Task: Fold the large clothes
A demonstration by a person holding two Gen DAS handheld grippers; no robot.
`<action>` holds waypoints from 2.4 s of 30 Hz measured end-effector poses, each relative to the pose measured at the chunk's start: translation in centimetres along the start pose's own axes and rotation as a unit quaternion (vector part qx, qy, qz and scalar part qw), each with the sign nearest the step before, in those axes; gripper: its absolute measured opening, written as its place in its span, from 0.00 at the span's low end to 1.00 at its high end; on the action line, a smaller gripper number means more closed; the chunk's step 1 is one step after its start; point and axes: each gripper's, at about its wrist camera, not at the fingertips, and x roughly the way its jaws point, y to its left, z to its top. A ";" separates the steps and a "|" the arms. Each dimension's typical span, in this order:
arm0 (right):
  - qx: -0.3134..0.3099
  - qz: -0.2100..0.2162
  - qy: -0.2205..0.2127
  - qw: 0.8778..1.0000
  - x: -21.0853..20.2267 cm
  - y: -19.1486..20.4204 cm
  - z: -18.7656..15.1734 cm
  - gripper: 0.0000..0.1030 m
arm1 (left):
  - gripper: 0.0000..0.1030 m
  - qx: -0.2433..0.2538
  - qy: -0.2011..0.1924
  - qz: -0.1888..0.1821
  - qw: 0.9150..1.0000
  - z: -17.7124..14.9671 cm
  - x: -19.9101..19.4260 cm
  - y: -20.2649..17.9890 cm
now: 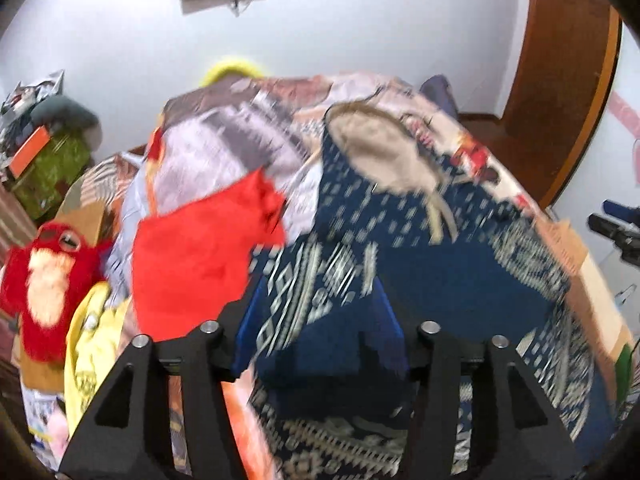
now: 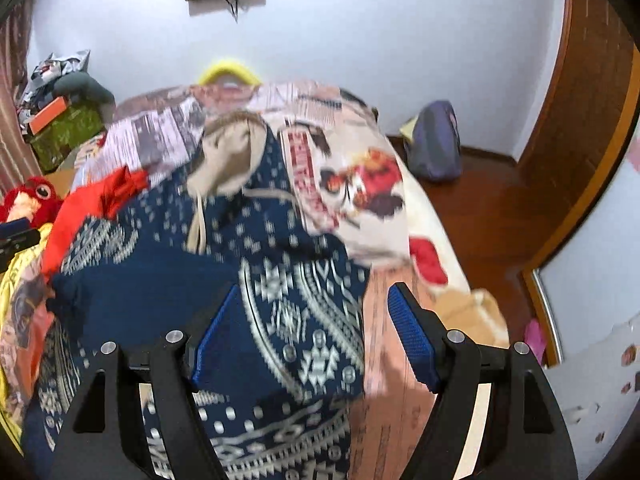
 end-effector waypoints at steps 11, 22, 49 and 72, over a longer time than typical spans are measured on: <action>0.014 0.022 0.003 1.000 6.2 1.6 6.0 0.71 | 0.59 -0.019 0.020 -0.038 0.999 7.6 8.2 -1.1; 0.078 0.080 0.118 0.987 19.7 2.5 9.3 0.71 | 0.59 -0.109 0.121 -0.099 0.982 10.3 21.7 0.8; 0.038 0.135 0.049 0.989 13.4 2.4 9.9 0.08 | 0.08 -0.062 0.056 -0.108 0.991 10.8 13.0 0.2; -0.014 0.060 0.119 0.991 6.0 4.2 -6.3 0.27 | 0.11 0.009 0.147 -0.076 0.986 -6.6 6.7 -2.7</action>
